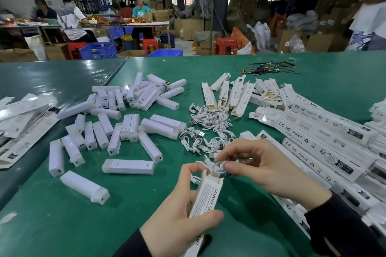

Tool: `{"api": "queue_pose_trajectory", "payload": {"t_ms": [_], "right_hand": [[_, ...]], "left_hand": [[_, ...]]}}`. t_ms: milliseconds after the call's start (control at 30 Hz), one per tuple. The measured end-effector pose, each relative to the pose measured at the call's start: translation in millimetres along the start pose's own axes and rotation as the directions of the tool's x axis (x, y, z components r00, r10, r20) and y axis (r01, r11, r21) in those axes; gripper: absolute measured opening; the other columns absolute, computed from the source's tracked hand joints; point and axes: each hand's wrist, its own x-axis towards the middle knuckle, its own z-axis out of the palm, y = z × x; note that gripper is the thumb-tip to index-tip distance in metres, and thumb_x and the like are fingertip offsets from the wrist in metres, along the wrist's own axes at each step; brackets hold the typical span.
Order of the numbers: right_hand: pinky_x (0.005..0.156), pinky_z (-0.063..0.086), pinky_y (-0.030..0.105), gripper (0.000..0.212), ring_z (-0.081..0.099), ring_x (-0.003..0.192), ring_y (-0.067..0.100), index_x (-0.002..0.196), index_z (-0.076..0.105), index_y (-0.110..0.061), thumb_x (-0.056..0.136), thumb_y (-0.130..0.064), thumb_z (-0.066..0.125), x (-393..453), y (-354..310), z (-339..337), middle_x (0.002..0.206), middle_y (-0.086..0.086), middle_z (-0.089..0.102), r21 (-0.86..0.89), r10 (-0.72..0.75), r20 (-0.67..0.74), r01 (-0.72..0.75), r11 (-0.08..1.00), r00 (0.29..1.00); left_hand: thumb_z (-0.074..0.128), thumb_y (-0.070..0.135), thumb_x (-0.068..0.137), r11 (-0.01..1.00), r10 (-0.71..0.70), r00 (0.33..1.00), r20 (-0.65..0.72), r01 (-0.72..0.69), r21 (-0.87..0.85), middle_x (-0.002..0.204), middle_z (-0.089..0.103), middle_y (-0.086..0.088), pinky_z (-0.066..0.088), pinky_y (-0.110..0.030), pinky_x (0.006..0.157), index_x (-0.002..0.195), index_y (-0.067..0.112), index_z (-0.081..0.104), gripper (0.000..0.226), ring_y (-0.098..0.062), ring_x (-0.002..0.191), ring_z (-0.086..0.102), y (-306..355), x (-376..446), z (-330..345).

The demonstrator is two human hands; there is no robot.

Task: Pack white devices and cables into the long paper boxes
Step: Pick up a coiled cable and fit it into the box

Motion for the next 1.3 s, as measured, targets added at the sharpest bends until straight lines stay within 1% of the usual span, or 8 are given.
{"api": "queue_pose_trajectory", "payload": {"t_ms": [133, 233, 333, 600, 733, 1000, 1200, 1300], "right_hand": [[0.076, 0.055, 0.034, 0.021, 0.068, 0.080, 0.010, 0.089, 0.075, -0.020, 0.086, 0.000, 0.069, 0, -1, 3, 0.088, -0.002, 0.074, 0.002, -0.027, -0.061, 0.027, 1.000, 0.998], [0.071, 0.050, 0.023, 0.015, 0.065, 0.080, 0.007, 0.090, 0.075, -0.022, 0.084, -0.008, 0.070, -1, -4, 5, 0.088, -0.008, 0.072, -0.051, -0.123, -0.088, 0.119, 0.992, 0.989], [0.073, 0.044, 0.020, 0.014, 0.065, 0.086, 0.016, 0.089, 0.075, -0.022, 0.083, -0.009, 0.071, -2, -3, 6, 0.089, -0.006, 0.072, -0.129, -0.138, -0.016, 0.135, 0.982, 0.990], [0.077, 0.046, 0.035, 0.014, 0.061, 0.083, 0.015, 0.085, 0.077, -0.032, 0.083, -0.019, 0.073, -6, -3, -5, 0.088, -0.008, 0.070, -0.220, 0.036, 0.201, 0.009, 0.975, 0.979], [0.070, 0.046, 0.020, 0.015, 0.064, 0.076, 0.011, 0.090, 0.073, -0.024, 0.080, -0.013, 0.078, -4, -6, -2, 0.086, -0.001, 0.074, -0.067, 0.087, 0.230, -0.073, 0.995, 0.969], [0.074, 0.050, 0.017, 0.010, 0.069, 0.079, 0.008, 0.090, 0.078, -0.009, 0.084, -0.004, 0.072, -2, -4, 5, 0.086, 0.002, 0.077, 0.135, 0.154, 0.231, -0.188, 0.973, 0.961], [0.063, 0.040, 0.024, 0.009, 0.055, 0.065, 0.016, 0.068, 0.076, -0.014, 0.071, -0.019, 0.082, 3, -3, 24, 0.072, 0.012, 0.067, 0.218, 0.195, -0.094, -0.171, 0.961, 0.976], [0.061, 0.038, 0.015, 0.020, 0.052, 0.064, 0.005, 0.079, 0.079, -0.010, 0.078, -0.029, 0.073, 1, -5, 28, 0.080, 0.009, 0.061, 0.226, 0.144, -0.042, -0.131, 0.965, 0.989]], "left_hand": [[0.067, 0.025, 0.075, 0.999, 0.002, 1.000, -0.008, -0.002, 0.032, 0.057, 0.043, 0.011, 0.033, -0.020, 0.050, 0.100, 0.054, 0.035, 0.050, -0.010, 0.049, 0.034, 0, 0, -1], [0.066, 0.022, 0.077, 1.000, -0.003, 1.000, 0.007, 0.003, 0.016, 0.060, 0.043, 0.008, 0.034, -0.021, 0.051, 0.095, 0.055, 0.035, 0.048, -0.011, 0.051, 0.035, -1, 0, 0], [0.066, 0.022, 0.077, 1.000, -0.008, 1.000, -0.018, 0.008, 0.013, 0.060, 0.042, 0.007, 0.034, -0.022, 0.051, 0.095, 0.055, 0.035, 0.049, -0.011, 0.051, 0.035, -2, 0, 1], [0.062, 0.021, 0.080, 0.988, -0.028, 0.998, 0.059, 0.019, 0.150, 0.056, 0.045, 0.011, 0.032, -0.016, 0.052, 0.109, 0.043, 0.024, 0.053, -0.008, 0.051, 0.038, -1, 1, 5], [0.063, 0.023, 0.080, 0.985, -0.022, 0.998, 0.058, 0.012, 0.170, 0.059, 0.043, 0.009, 0.030, -0.021, 0.052, 0.106, 0.046, 0.028, 0.050, -0.011, 0.053, 0.036, 1, 1, 4], [0.065, 0.034, 0.073, 0.991, 0.041, 0.999, -0.016, -0.038, 0.131, 0.057, 0.043, 0.010, 0.029, -0.027, 0.054, 0.108, 0.045, 0.042, 0.043, -0.013, 0.052, 0.034, 0, 2, 3], [0.069, 0.039, 0.071, 0.996, 0.081, 0.985, -0.149, -0.075, 0.051, 0.058, 0.042, 0.008, 0.029, -0.020, 0.050, 0.107, 0.040, 0.049, 0.041, -0.012, 0.050, 0.032, -6, 3, 1], [0.068, 0.035, 0.076, 0.994, 0.109, 0.981, -0.161, -0.103, 0.044, 0.055, 0.047, 0.012, 0.031, -0.015, 0.047, 0.105, 0.040, 0.051, 0.034, -0.007, 0.047, 0.033, -6, 4, 2]]}}
